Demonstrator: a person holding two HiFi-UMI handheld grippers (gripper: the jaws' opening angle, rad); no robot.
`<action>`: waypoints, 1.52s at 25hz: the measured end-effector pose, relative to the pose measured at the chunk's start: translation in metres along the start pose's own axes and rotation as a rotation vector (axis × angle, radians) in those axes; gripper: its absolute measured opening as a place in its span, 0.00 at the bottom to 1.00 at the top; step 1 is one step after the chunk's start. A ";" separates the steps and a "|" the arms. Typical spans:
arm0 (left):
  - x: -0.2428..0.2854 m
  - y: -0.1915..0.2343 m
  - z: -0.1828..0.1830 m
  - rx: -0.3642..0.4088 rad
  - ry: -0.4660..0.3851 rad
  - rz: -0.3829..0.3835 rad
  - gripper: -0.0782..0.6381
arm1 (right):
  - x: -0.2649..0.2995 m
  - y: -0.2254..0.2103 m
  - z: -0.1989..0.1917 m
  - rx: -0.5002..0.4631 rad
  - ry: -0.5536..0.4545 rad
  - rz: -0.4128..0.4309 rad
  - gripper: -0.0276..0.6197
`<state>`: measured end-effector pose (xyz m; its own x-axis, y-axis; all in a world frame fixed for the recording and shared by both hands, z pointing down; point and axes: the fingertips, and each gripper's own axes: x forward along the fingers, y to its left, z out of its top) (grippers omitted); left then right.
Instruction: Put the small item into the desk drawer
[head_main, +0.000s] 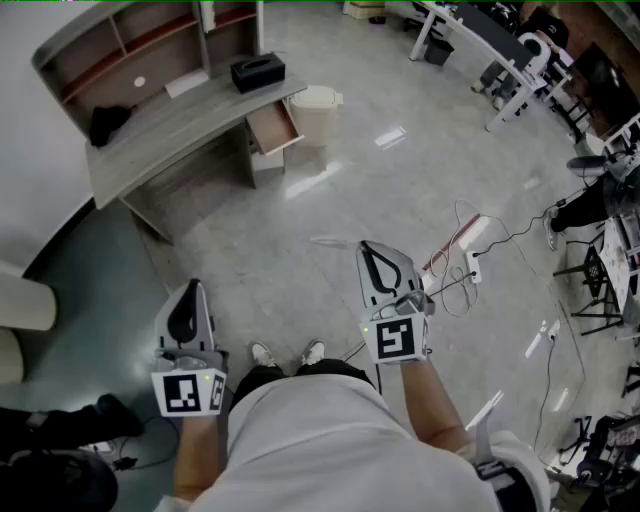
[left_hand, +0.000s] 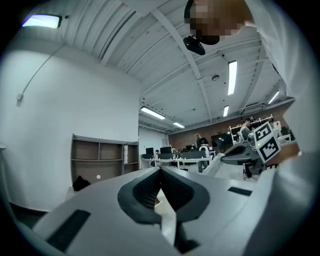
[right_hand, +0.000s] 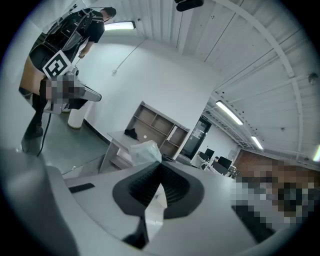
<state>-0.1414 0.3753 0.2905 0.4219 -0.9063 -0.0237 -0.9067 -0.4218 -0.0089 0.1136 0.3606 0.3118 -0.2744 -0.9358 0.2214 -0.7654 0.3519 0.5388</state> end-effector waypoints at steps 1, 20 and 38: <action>0.002 0.001 -0.003 0.013 0.004 0.001 0.13 | 0.004 0.000 -0.002 -0.005 0.005 0.007 0.08; 0.033 -0.021 -0.037 0.033 0.086 0.022 0.13 | 0.026 -0.015 -0.051 0.116 -0.013 0.069 0.08; 0.302 0.098 -0.048 -0.064 0.032 -0.120 0.13 | 0.258 -0.101 -0.027 0.063 0.081 -0.003 0.08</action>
<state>-0.1029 0.0584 0.3303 0.5277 -0.8494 0.0058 -0.8484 -0.5267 0.0536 0.1359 0.0840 0.3366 -0.2263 -0.9311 0.2861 -0.8022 0.3447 0.4875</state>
